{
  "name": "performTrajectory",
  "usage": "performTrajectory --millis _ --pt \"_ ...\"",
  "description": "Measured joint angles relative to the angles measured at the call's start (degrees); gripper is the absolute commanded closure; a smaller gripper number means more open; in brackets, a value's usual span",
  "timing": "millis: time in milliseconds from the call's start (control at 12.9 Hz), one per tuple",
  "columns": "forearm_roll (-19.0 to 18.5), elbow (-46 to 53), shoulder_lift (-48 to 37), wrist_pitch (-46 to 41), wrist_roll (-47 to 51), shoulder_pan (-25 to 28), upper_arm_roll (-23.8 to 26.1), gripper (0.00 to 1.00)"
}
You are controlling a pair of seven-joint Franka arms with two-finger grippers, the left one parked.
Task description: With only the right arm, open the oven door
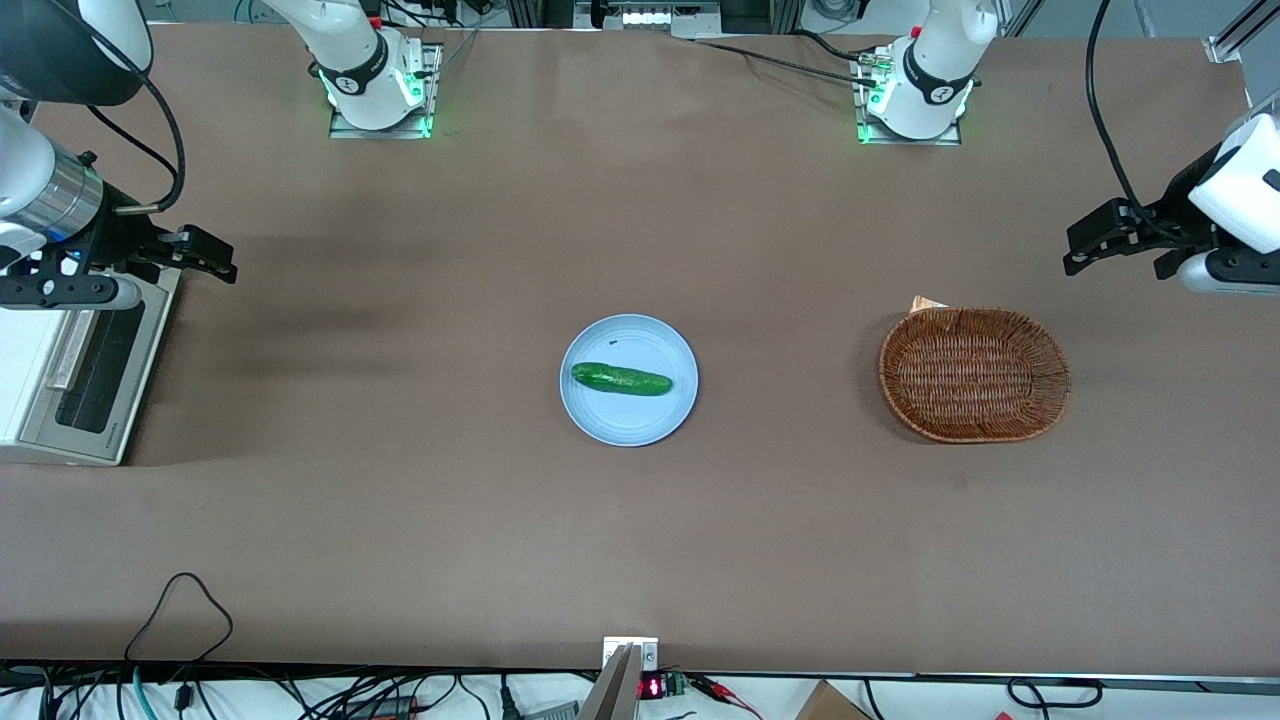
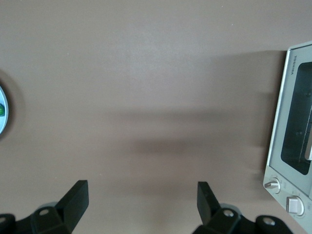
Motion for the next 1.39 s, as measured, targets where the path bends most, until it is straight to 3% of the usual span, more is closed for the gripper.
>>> performTrajectory --millis 1393 --pt "0.04 1.26 1.18 -0.19 -0.06 -0.05 -0.27 0.01"
